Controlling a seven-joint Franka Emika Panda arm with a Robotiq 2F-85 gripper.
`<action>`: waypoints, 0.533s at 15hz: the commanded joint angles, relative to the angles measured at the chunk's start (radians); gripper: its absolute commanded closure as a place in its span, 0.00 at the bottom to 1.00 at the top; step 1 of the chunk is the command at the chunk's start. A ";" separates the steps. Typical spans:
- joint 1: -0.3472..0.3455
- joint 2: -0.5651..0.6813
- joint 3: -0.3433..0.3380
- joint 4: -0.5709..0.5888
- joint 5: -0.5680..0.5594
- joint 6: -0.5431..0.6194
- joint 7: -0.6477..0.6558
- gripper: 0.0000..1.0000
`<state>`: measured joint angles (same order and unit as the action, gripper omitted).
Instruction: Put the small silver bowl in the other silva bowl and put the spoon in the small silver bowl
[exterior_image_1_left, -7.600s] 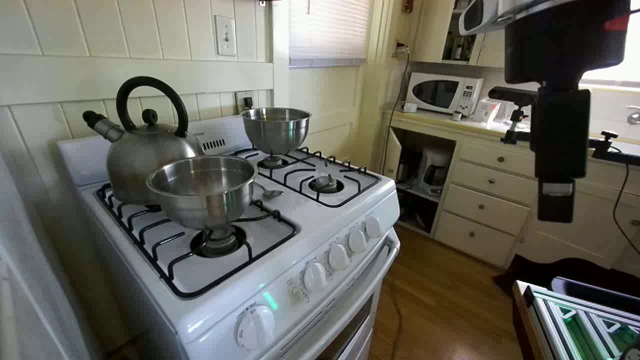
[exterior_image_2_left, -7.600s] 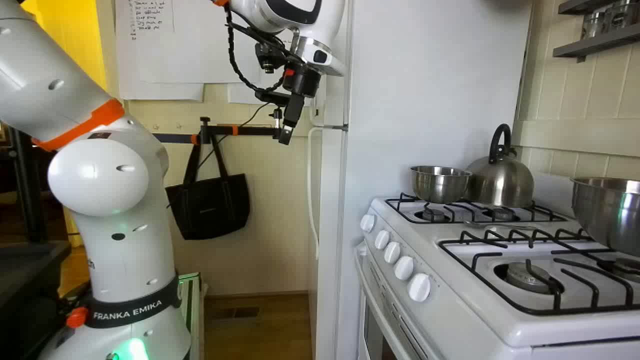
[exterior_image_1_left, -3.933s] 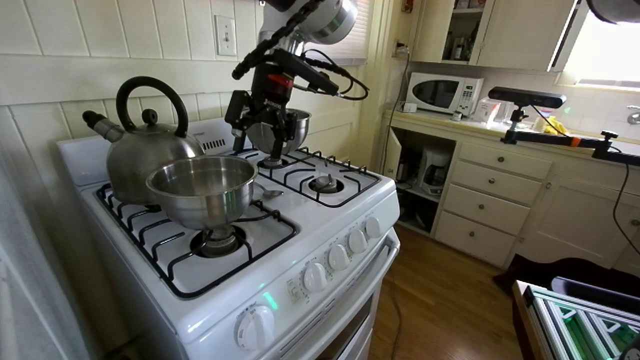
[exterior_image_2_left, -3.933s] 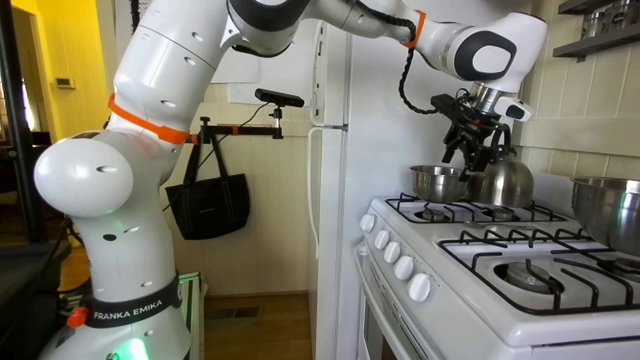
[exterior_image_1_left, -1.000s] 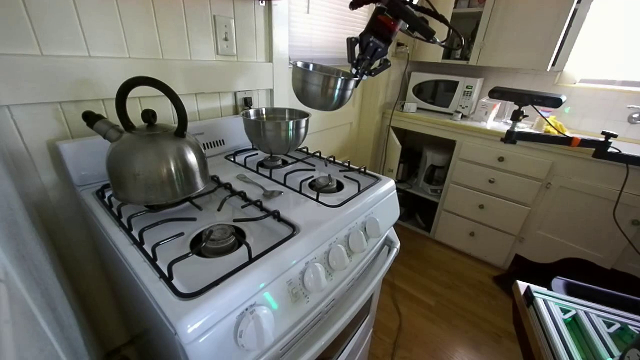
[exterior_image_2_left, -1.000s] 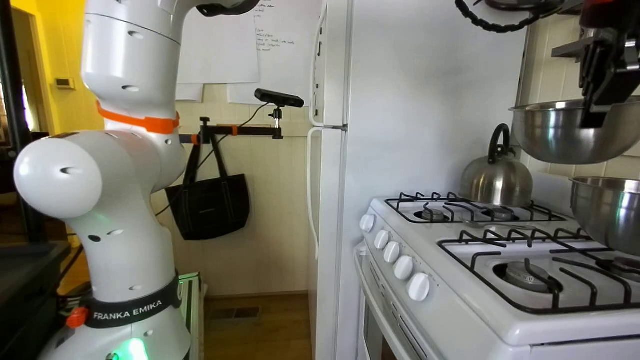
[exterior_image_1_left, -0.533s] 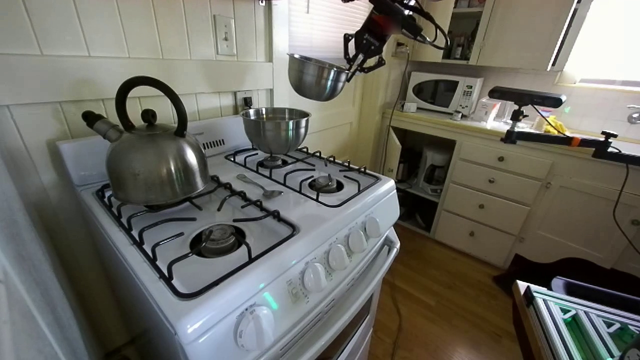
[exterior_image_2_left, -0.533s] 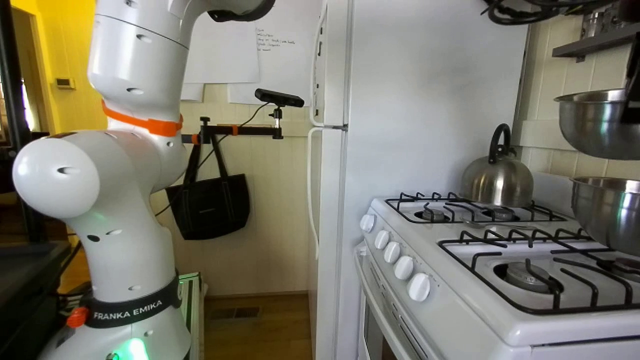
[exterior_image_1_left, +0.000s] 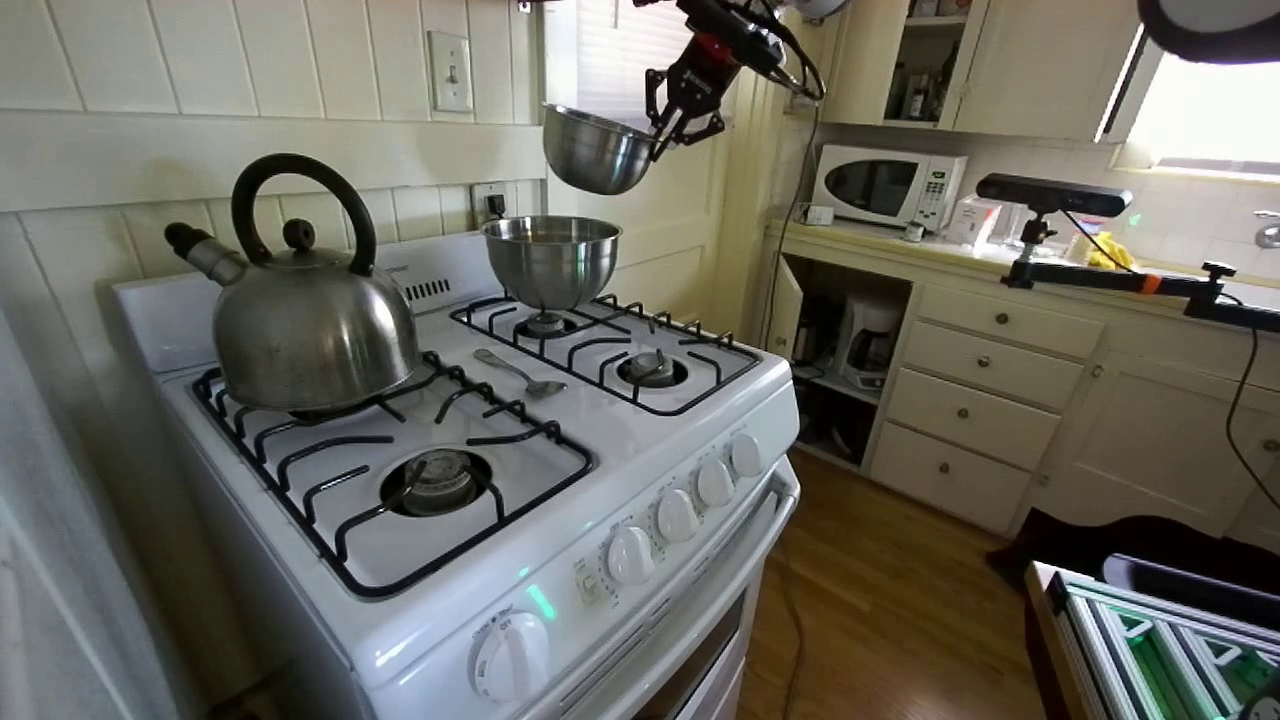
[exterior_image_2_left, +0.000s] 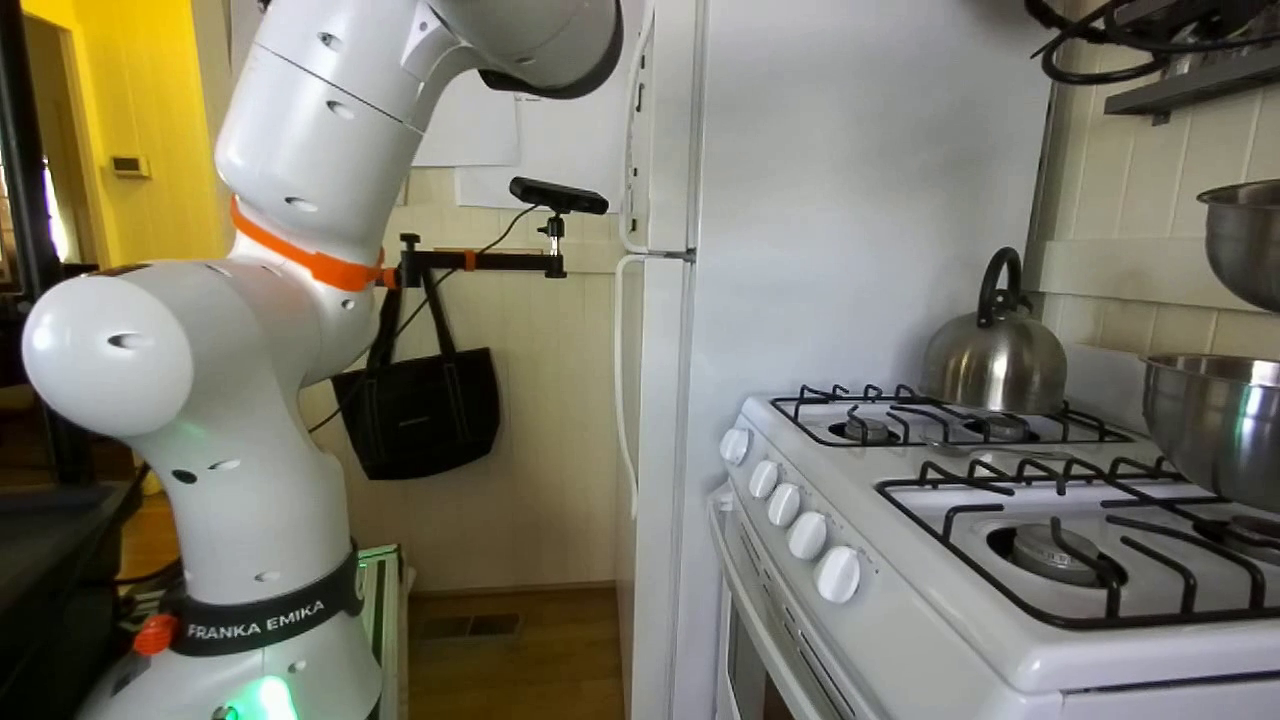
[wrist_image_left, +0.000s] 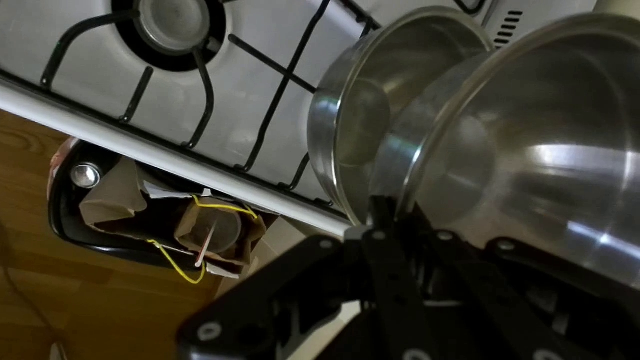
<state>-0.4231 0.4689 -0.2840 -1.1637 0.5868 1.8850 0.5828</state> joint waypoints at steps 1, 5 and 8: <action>-0.027 0.127 0.023 0.221 0.019 -0.115 0.029 0.98; -0.007 0.109 0.018 0.181 0.000 -0.127 0.010 0.90; -0.014 0.128 0.019 0.215 0.000 -0.145 0.010 0.98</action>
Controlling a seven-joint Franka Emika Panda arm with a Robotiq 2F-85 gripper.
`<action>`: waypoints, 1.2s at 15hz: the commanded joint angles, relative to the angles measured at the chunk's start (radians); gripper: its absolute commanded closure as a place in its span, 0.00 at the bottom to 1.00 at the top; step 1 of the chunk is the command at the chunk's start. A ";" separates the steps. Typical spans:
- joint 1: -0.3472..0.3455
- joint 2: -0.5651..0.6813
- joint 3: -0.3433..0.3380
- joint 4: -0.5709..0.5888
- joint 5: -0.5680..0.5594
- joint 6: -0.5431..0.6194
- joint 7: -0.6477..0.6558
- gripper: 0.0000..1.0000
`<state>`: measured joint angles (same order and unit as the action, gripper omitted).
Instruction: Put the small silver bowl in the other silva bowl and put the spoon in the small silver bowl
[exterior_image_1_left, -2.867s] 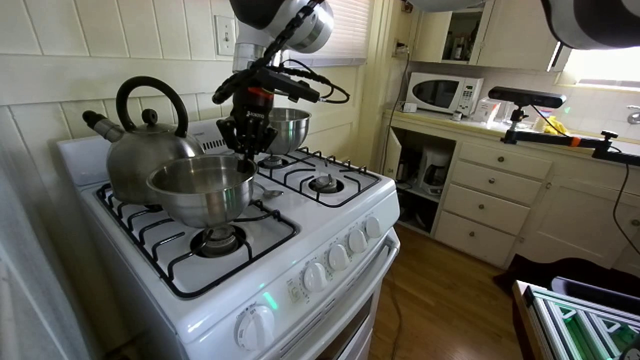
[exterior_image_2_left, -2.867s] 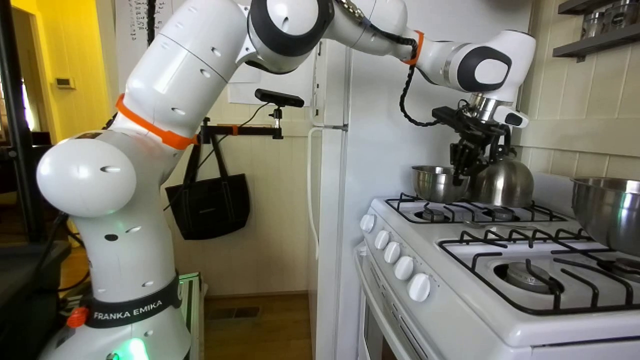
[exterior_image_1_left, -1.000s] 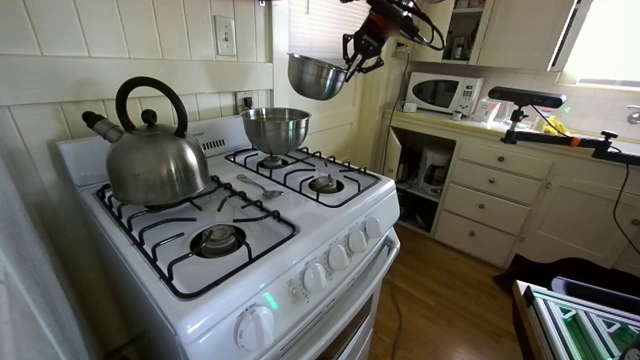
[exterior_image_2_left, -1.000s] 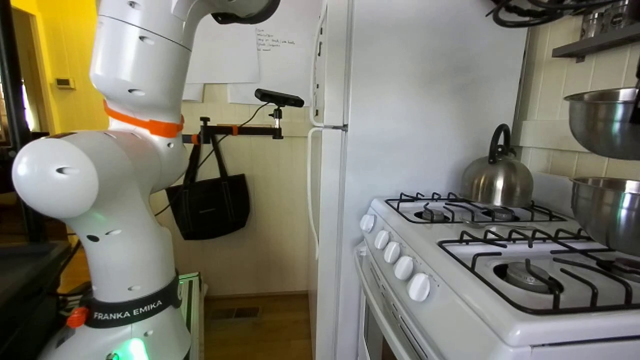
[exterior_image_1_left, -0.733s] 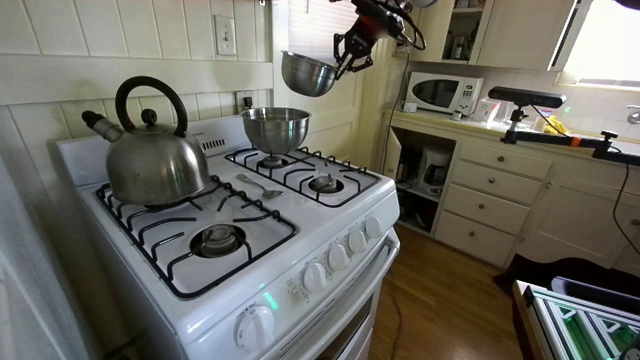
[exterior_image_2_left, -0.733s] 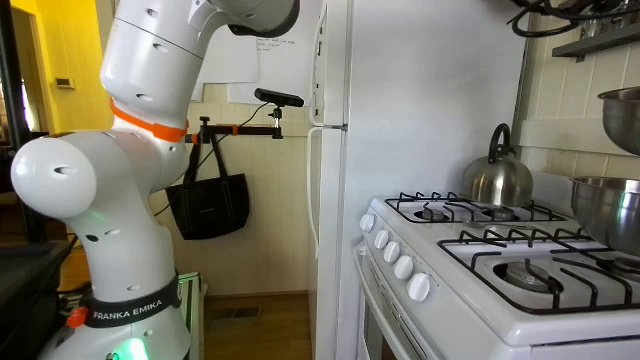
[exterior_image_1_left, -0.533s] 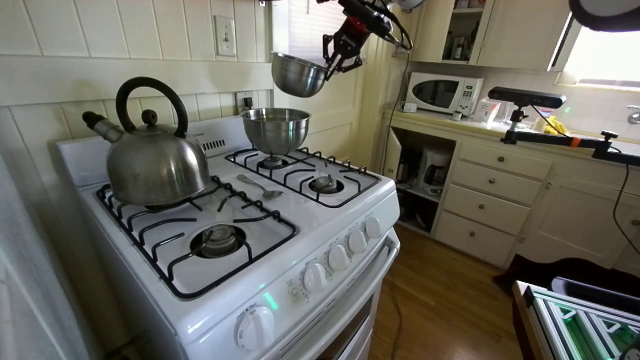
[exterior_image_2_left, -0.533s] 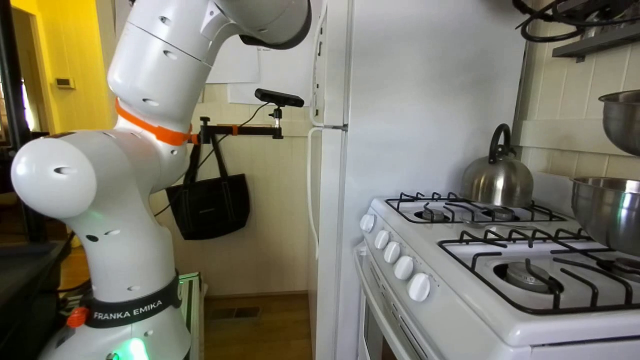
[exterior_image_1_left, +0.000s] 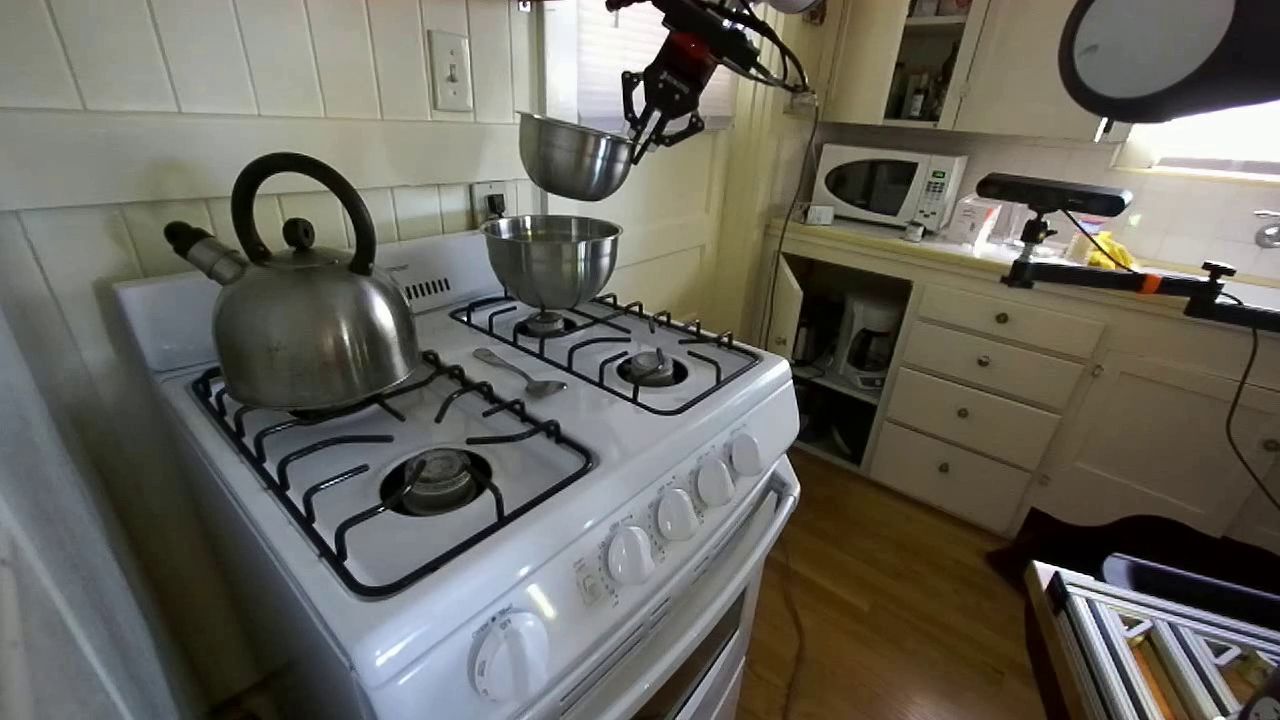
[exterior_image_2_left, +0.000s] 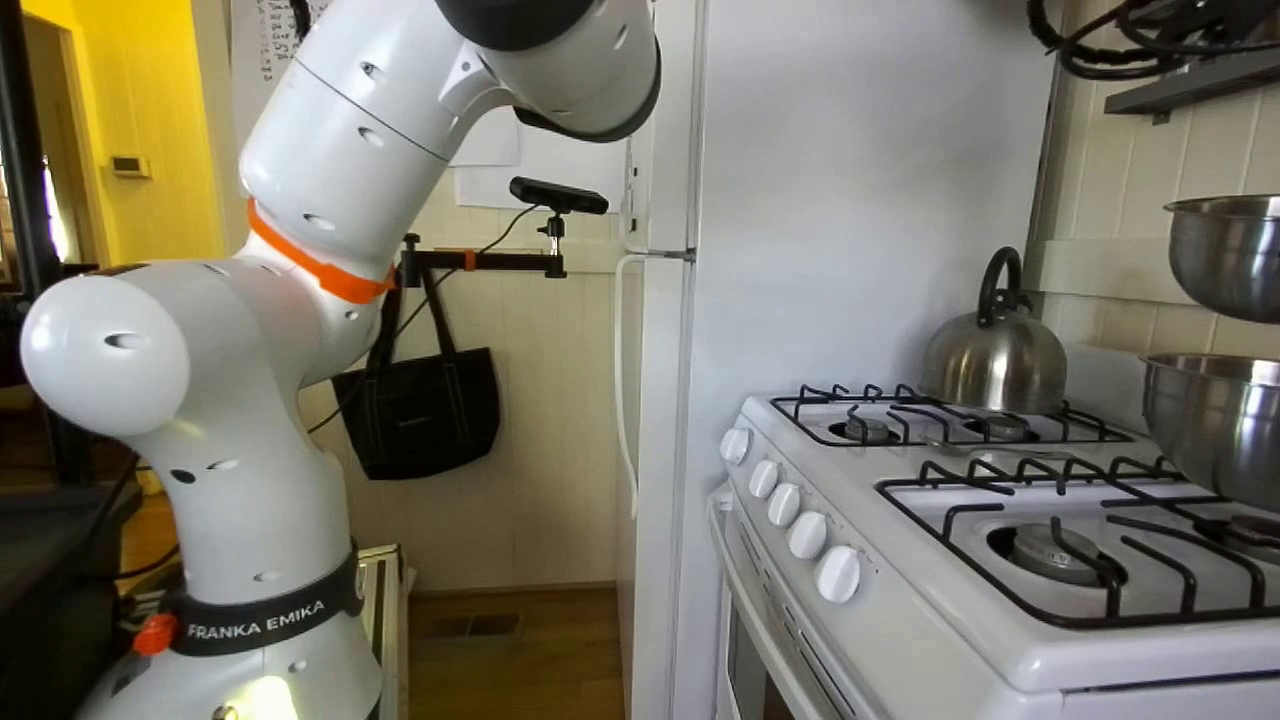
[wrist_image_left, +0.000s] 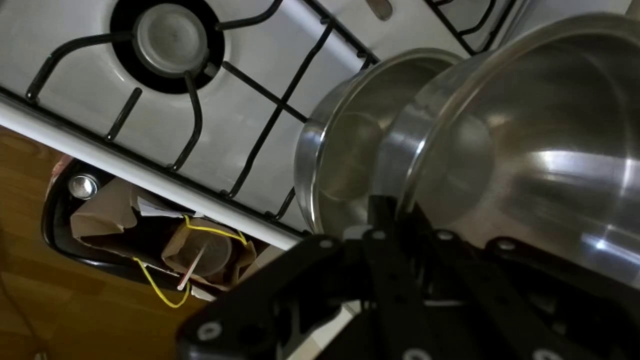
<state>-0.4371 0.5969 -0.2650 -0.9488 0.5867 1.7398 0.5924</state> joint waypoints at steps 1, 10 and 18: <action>-0.002 0.013 0.007 0.013 0.003 -0.008 -0.015 0.98; -0.023 0.151 0.075 0.154 -0.105 -0.004 0.120 0.98; -0.017 0.271 0.066 0.338 -0.121 -0.042 0.189 0.98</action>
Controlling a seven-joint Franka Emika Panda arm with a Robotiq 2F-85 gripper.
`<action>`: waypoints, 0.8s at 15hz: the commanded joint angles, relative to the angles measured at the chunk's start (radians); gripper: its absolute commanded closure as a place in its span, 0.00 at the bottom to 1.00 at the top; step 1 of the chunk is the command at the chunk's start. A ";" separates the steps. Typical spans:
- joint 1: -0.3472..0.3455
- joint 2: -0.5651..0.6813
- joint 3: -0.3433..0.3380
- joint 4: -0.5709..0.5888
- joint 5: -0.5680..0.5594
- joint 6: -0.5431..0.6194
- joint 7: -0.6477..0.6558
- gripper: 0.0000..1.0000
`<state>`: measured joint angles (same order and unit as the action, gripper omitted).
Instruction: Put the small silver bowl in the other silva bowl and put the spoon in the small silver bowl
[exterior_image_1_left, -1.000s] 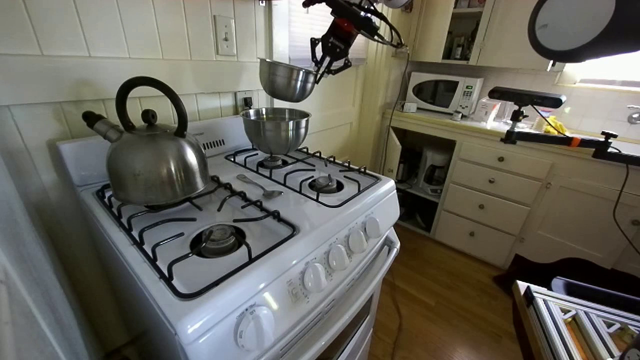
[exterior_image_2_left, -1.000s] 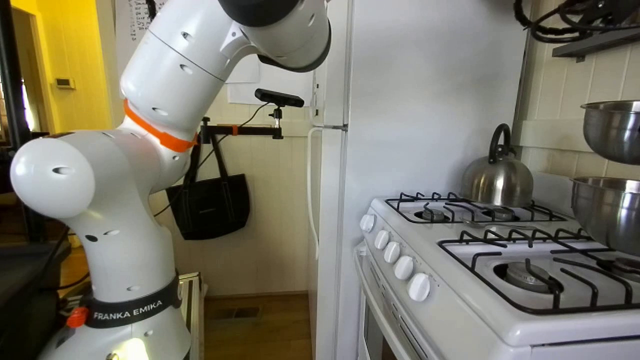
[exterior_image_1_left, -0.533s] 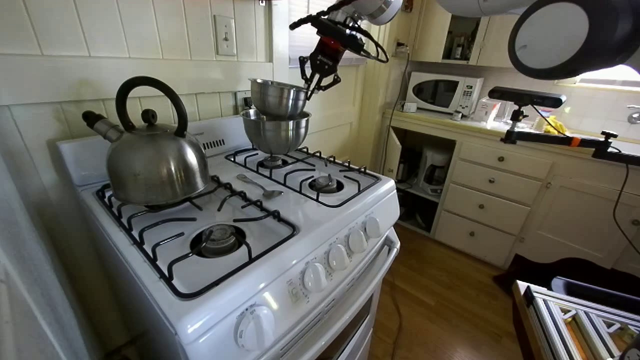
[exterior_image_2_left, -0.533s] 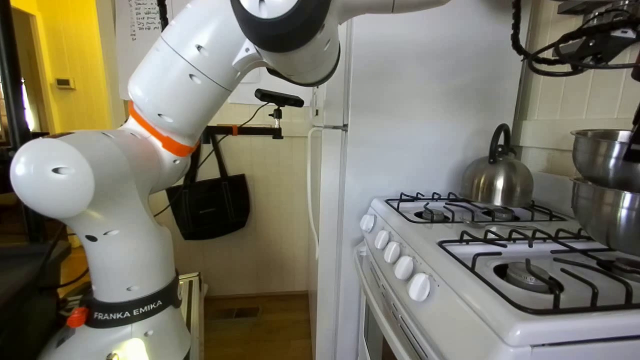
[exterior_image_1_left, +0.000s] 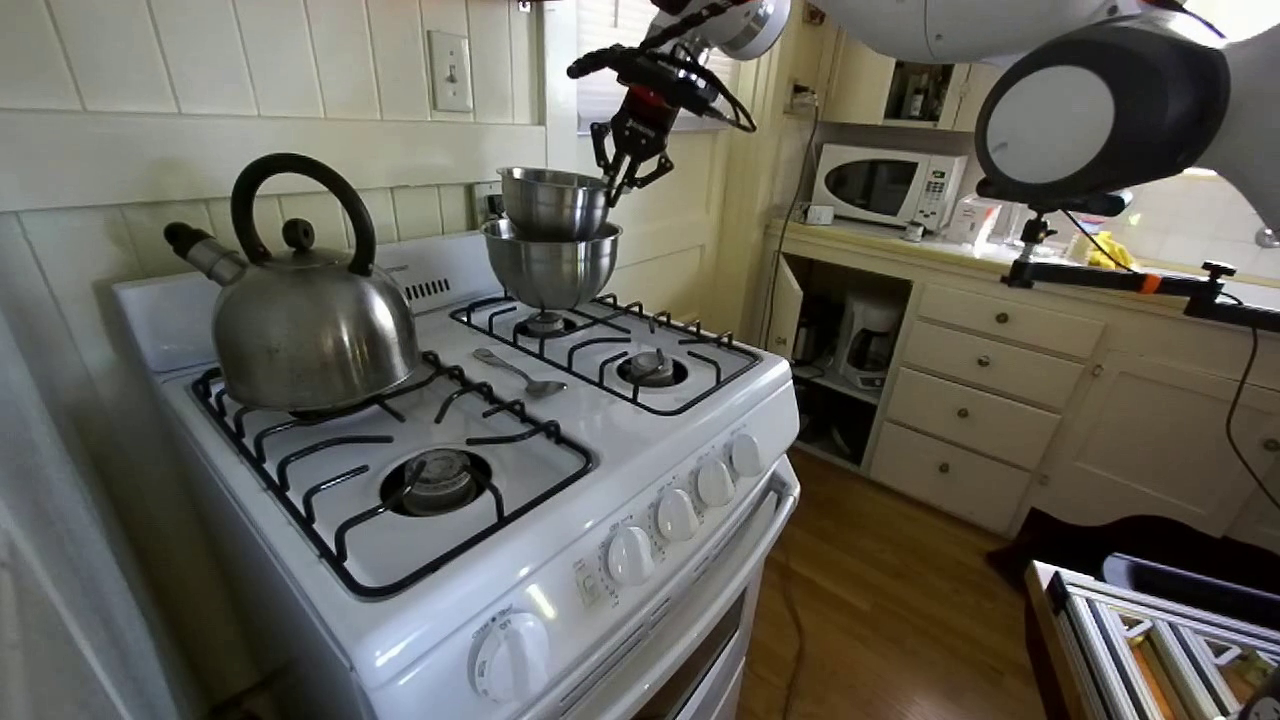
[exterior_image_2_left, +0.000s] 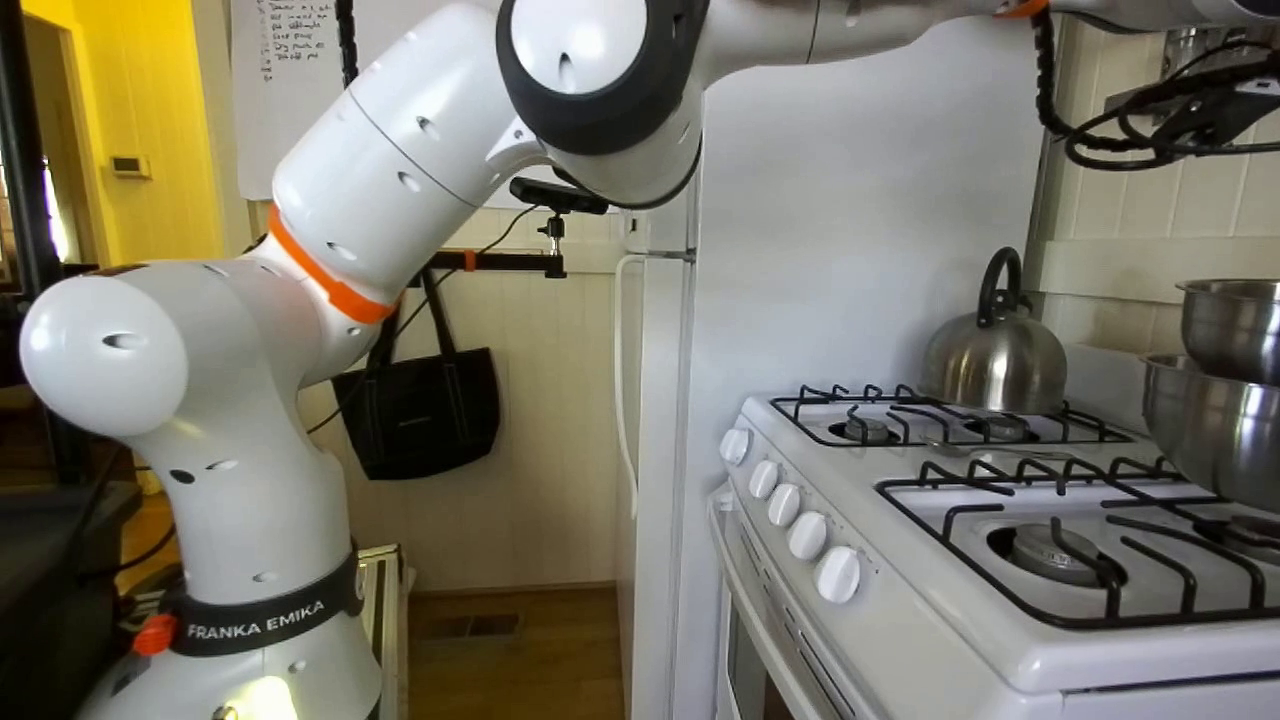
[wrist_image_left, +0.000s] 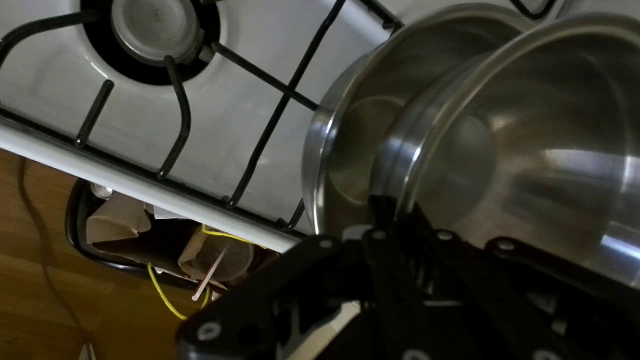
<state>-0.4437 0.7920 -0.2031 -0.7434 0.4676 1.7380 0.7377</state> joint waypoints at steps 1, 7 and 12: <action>-0.011 0.086 0.003 0.146 -0.003 -0.042 0.047 0.98; -0.037 0.112 0.085 0.149 -0.070 -0.075 0.060 0.98; -0.042 0.143 0.097 0.183 -0.087 -0.086 0.076 0.98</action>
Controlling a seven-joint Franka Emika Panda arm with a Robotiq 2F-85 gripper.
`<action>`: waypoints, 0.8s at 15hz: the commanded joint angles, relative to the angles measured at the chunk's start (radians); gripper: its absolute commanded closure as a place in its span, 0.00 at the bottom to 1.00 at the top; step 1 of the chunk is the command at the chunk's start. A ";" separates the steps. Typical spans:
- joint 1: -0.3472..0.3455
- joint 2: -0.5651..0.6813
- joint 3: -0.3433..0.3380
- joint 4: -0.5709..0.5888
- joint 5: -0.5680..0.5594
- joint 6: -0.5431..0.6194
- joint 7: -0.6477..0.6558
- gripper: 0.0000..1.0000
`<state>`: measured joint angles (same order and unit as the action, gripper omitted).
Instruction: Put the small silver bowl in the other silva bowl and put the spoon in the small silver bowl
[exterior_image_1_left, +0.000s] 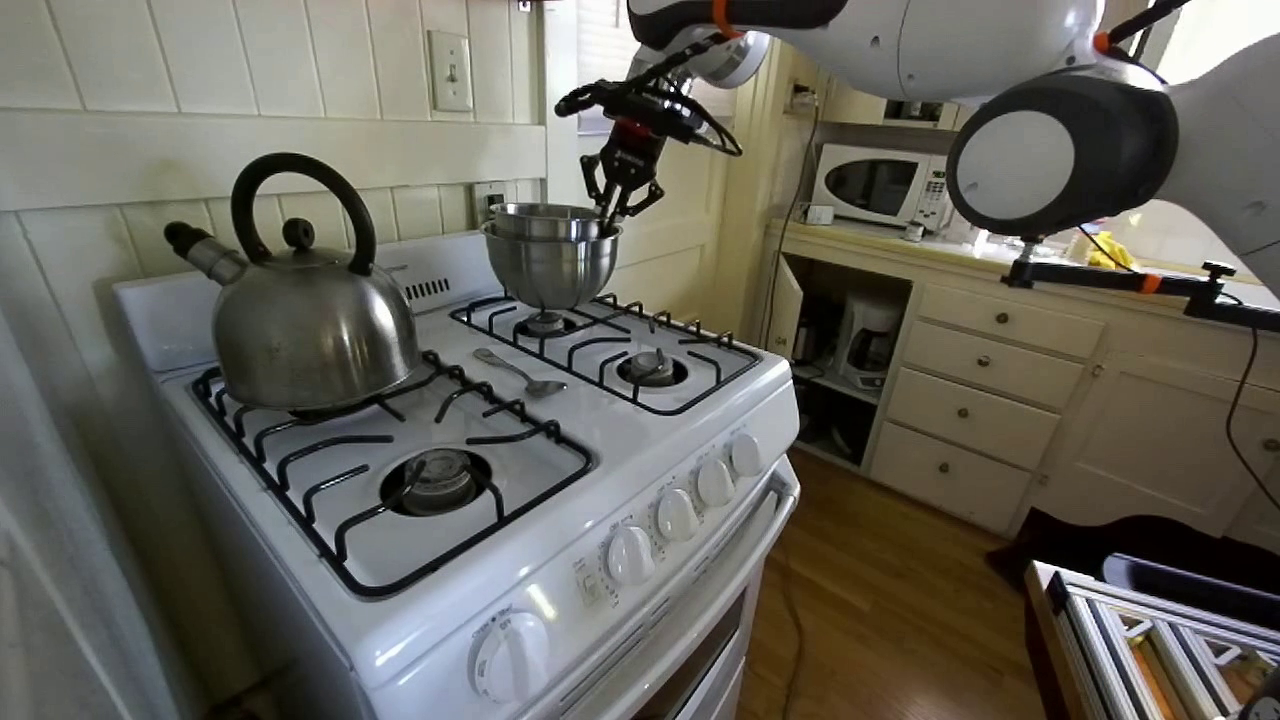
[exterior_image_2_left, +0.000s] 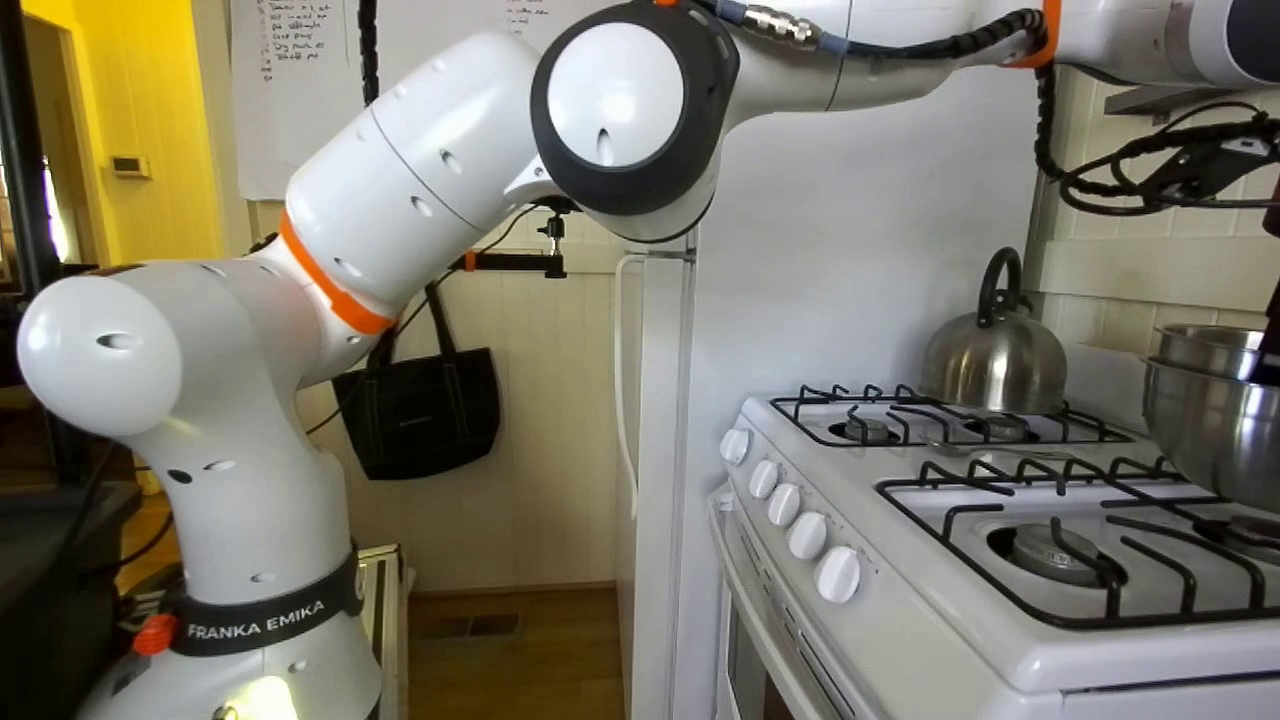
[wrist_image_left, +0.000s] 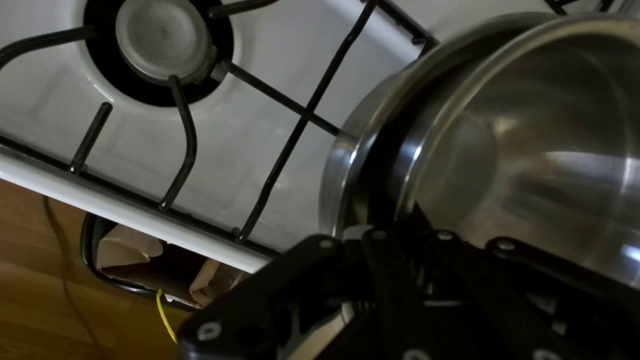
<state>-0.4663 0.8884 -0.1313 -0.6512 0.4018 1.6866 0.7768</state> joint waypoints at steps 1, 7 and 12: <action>-0.020 0.052 0.025 0.097 -0.024 -0.032 0.041 0.98; -0.019 0.090 0.033 0.136 -0.047 -0.042 0.065 0.98; -0.018 0.115 0.039 0.168 -0.066 -0.043 0.081 0.98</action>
<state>-0.4710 0.9574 -0.1135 -0.5742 0.3620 1.6827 0.8243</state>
